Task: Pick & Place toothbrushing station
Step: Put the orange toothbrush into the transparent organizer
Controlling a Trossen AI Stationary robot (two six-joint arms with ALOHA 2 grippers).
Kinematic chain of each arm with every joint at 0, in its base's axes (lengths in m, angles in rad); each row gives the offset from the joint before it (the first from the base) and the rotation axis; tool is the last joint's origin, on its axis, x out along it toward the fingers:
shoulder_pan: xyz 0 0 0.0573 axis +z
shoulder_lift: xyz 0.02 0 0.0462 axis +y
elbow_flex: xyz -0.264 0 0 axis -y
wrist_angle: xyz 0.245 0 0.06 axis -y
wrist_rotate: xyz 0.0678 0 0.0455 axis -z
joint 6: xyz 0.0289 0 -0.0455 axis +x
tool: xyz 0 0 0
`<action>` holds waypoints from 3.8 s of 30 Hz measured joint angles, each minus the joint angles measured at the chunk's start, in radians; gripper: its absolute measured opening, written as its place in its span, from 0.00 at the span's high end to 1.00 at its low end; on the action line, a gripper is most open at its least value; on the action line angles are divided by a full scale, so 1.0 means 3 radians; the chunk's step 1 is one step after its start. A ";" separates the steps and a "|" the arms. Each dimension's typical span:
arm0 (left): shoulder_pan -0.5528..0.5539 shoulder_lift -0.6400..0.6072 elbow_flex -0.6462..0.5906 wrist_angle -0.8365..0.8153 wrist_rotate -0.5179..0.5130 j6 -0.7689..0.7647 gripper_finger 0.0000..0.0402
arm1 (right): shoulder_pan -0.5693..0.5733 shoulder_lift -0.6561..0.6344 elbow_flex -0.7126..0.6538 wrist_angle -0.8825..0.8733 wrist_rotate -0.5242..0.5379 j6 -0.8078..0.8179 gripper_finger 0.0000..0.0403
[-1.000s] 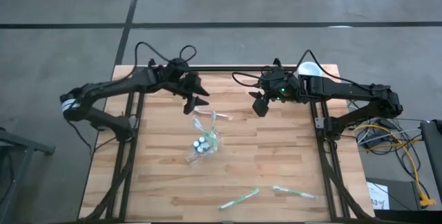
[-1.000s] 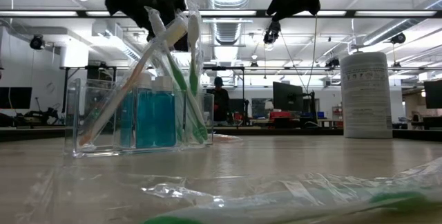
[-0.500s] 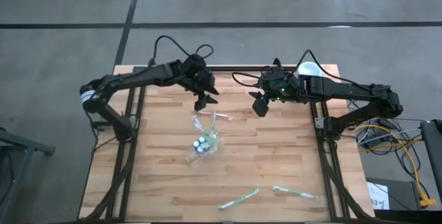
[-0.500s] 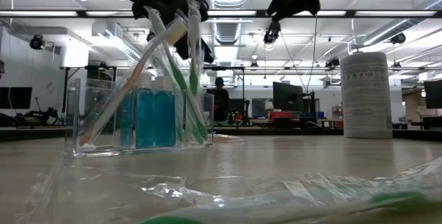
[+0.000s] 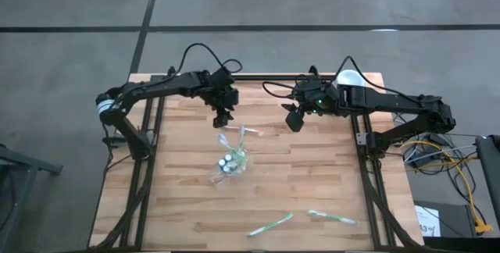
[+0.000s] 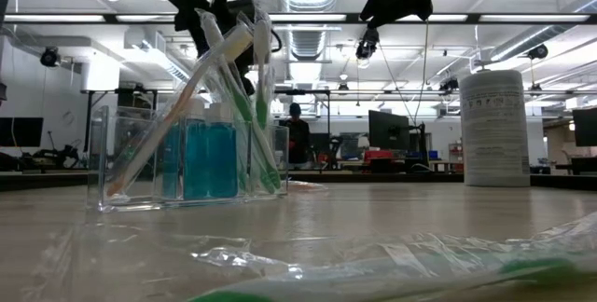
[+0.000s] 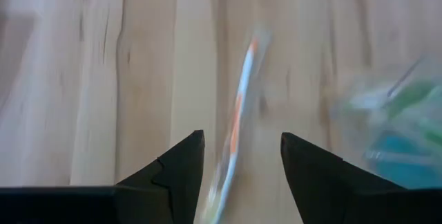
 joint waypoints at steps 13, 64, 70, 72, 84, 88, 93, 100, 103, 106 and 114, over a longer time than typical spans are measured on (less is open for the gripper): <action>0.0165 0.0000 -0.0498 0.0160 0.0070 0.0004 0.51 | 0.0001 0.0000 0.0000 0.0001 0.0000 0.0000 0.58; 0.0619 -0.0454 -0.2393 0.2720 0.0495 -0.0457 0.53 | 0.0000 -0.0001 0.0000 0.0001 0.0000 0.0000 0.58; 0.0631 -0.0454 -0.2503 0.2833 0.0494 -0.0499 0.53 | 0.0000 -0.0001 0.0000 0.0001 0.0000 0.0000 0.58; 0.0640 -0.0453 -0.2523 0.2825 0.0493 -0.0508 0.53 | 0.0000 -0.0001 0.0000 0.0001 0.0001 0.0000 0.58; 0.0642 -0.0453 -0.2530 0.2849 0.0220 -0.0454 0.53 | 0.0001 -0.0001 0.0000 0.0001 0.0001 0.0000 0.58; 0.0645 -0.0453 -0.2547 0.2853 0.0184 -0.0498 0.53 | 0.0001 -0.0001 0.0000 0.0002 0.0000 0.0000 0.58; 0.0645 -0.0453 -0.2614 0.2848 0.0250 -0.0573 0.53 | 0.0000 -0.0001 0.0000 0.0001 0.0000 0.0000 0.58; 0.0639 -0.0363 -0.2598 0.2864 0.0289 -0.0583 0.53 | 0.0001 0.0000 0.0000 0.0001 0.0000 0.0000 0.58; 0.0636 -0.0286 -0.2584 0.2869 0.0295 -0.0583 0.53 | 0.0001 -0.0001 0.0000 0.0001 0.0001 0.0000 0.58; 0.0633 -0.0221 -0.2579 0.2866 0.0294 -0.0594 0.53 | 0.0000 -0.0001 0.0000 0.0001 0.0001 0.0000 0.58; 0.0633 -0.0204 -0.2579 0.2893 0.0266 -0.0598 0.58 | 0.0000 0.0000 0.0000 0.0001 0.0001 0.0000 0.58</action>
